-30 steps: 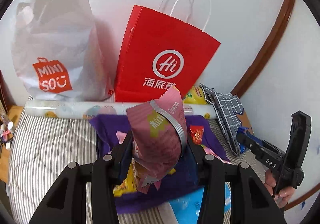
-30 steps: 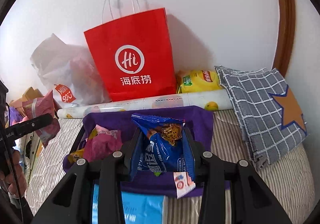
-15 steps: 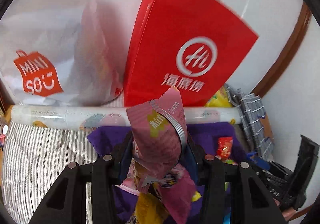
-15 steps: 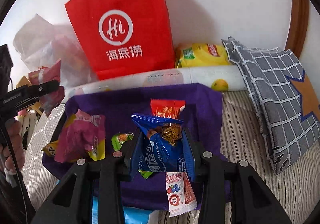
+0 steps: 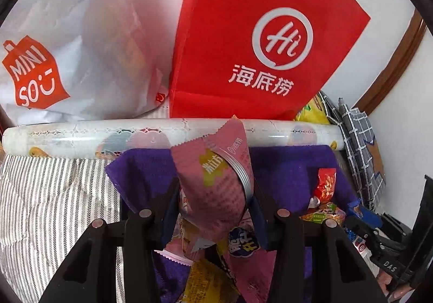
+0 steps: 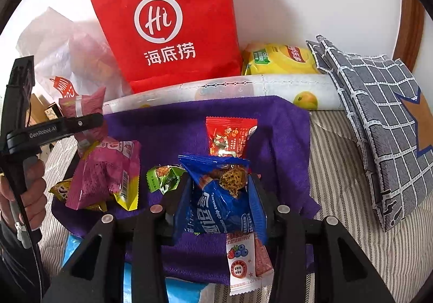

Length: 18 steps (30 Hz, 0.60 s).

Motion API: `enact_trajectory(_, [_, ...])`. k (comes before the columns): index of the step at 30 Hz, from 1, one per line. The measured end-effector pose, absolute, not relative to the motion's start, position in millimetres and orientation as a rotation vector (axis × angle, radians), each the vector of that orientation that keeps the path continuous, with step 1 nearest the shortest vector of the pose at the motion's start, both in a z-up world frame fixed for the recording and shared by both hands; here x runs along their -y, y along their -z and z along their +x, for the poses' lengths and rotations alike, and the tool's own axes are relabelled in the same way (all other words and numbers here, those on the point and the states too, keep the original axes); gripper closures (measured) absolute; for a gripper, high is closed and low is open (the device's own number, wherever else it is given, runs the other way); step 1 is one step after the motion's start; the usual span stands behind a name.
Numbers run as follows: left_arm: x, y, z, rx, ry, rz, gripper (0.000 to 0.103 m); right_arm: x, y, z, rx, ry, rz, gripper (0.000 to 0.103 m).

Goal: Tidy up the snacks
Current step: 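Open the right tool to drop the blue bag on the towel while the left tool releases the pink-and-white bag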

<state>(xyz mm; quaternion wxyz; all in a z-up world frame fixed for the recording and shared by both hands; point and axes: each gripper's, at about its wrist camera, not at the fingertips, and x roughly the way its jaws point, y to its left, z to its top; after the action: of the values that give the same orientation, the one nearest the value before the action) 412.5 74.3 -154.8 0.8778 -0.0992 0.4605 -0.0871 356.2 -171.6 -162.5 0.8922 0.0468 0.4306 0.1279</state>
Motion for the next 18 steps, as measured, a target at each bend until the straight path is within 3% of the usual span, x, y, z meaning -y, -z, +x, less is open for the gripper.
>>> enact_trajectory(12, [-49.1, 158.5, 406.9, -0.995, 0.297, -0.152, 0.057, 170.3, 147.9, 345.1, -0.830, -0.294, 0.084, 0.044])
enact_trajectory(14, [-45.1, 156.4, 405.1, -0.997, 0.318, -0.144, 0.047, 170.7, 146.6, 345.1, -0.830, -0.292, 0.085, 0.044])
enact_trajectory(15, [-44.2, 155.3, 404.7, -0.999, 0.326, -0.149, 0.033, 170.8, 146.3, 345.3, -0.831, -0.291, 0.086, 0.044])
enact_trajectory(16, [-44.0, 153.3, 403.8, -0.997, 0.330, -0.159, 0.024, 171.0, 145.8, 345.4, -0.834, -0.290, 0.087, 0.043])
enact_trajectory(18, [-44.1, 147.8, 400.6, -0.982, 0.332, -0.167, 0.024, 171.7, 144.6, 344.8, -0.831, -0.287, 0.087, 0.043])
